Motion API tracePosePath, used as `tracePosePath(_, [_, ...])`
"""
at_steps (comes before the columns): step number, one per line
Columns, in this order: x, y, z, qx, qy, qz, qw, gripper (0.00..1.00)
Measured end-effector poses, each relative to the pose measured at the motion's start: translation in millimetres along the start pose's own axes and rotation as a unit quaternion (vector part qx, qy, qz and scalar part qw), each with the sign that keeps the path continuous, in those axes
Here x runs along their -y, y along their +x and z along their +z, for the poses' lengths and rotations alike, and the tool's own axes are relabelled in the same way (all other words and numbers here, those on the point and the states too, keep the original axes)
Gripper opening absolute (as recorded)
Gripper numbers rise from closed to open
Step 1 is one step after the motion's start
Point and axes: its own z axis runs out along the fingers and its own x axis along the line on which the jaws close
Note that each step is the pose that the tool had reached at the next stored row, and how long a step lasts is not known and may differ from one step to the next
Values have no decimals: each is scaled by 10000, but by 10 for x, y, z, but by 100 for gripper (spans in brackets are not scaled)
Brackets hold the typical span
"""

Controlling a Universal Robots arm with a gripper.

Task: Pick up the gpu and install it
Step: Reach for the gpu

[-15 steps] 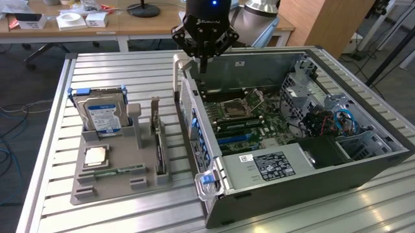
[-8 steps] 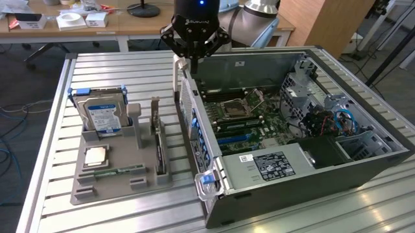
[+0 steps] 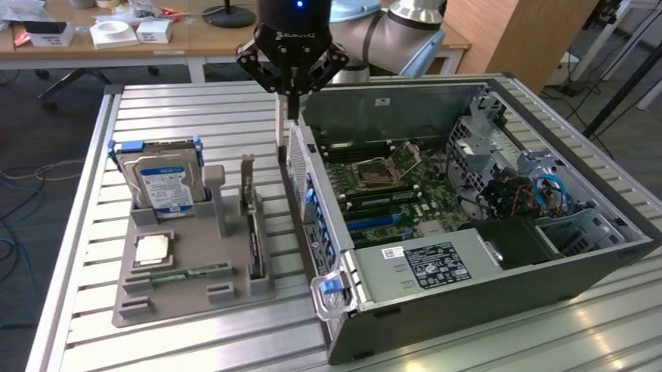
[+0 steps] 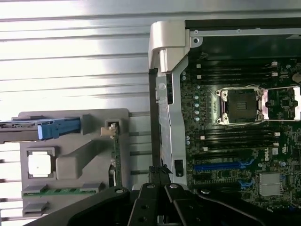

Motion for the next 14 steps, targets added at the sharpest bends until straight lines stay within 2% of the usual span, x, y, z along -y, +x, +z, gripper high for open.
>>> tracePosePath(2, [3, 26, 6, -9, 2, 0, 10000, 10])
tracePosePath(11, [21, 262, 22, -14, 1, 0, 10000, 10])
tracePosePath(14, [26, 319, 34, -30, 3, 1, 10000, 10])
